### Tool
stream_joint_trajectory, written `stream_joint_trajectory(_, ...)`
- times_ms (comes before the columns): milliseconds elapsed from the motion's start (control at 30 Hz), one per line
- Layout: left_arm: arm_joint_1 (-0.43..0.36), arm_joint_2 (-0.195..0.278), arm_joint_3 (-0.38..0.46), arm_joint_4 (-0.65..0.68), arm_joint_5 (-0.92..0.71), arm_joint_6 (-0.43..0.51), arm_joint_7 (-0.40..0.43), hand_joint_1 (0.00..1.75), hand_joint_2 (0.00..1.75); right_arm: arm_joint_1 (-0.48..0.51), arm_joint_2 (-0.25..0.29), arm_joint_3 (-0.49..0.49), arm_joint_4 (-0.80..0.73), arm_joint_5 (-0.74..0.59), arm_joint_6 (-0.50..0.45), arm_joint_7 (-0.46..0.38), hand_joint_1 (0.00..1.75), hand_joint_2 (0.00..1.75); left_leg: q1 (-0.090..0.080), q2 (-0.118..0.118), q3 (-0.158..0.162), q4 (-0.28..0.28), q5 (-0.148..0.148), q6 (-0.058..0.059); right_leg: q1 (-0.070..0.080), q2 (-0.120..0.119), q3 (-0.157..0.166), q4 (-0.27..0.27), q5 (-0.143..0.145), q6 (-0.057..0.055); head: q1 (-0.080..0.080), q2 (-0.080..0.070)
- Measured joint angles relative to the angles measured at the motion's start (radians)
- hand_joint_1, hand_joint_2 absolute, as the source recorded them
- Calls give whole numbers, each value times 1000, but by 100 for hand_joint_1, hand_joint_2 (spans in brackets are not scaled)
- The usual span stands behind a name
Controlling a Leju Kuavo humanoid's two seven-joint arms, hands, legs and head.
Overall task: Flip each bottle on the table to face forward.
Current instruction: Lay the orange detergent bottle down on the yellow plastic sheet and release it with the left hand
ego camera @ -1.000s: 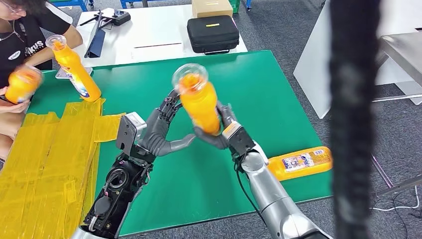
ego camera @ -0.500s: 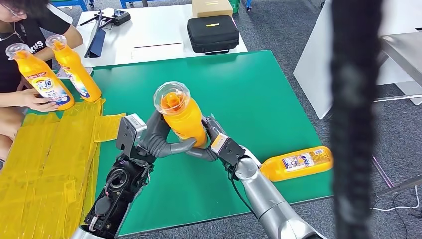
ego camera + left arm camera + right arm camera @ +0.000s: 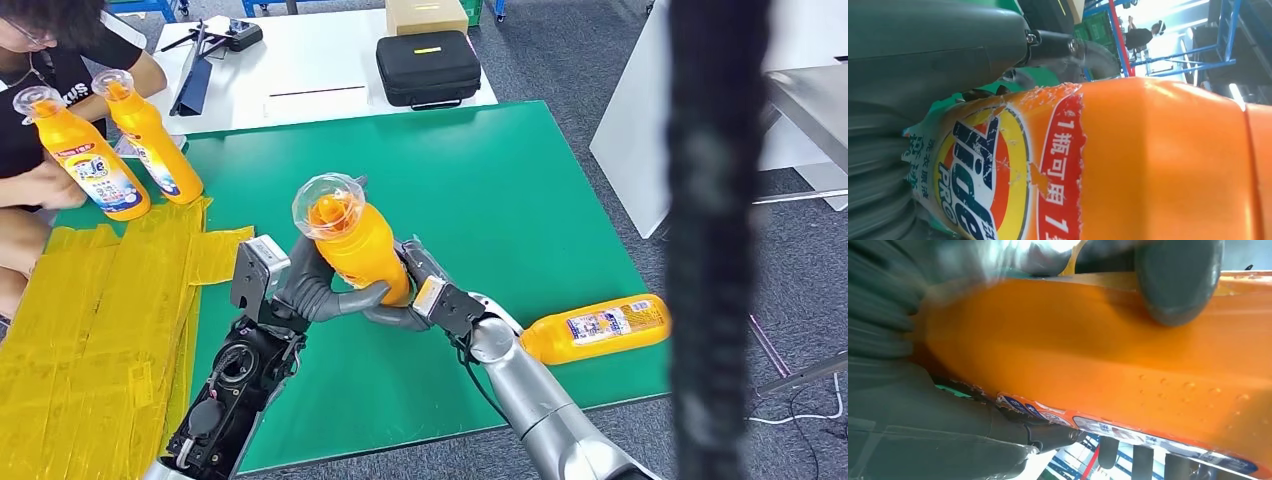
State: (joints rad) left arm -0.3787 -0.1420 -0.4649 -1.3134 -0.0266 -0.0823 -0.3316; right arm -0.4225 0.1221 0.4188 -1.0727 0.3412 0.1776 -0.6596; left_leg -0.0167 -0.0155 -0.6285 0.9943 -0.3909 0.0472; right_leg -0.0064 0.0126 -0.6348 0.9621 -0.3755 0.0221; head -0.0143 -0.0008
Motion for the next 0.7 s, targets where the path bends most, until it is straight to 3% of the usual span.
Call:
stream_joint_trajectory(600, 16, 0, 15, -3, 6, 9, -22, 175, 175, 3, -5, 20, 14, 3, -56, 7, 175, 175, 0, 0, 0, 0, 0, 0, 0, 0, 0, 0, 0, 0, 0, 0)
stream_joint_trajectory(700, 18, 0, 19, -3, 6, 12, -23, 175, 175, 1, -5, 20, 16, 9, -65, 11, 46, 175, 0, 0, 0, 0, 0, 0, 0, 0, 0, 0, 0, 0, 0, 0)
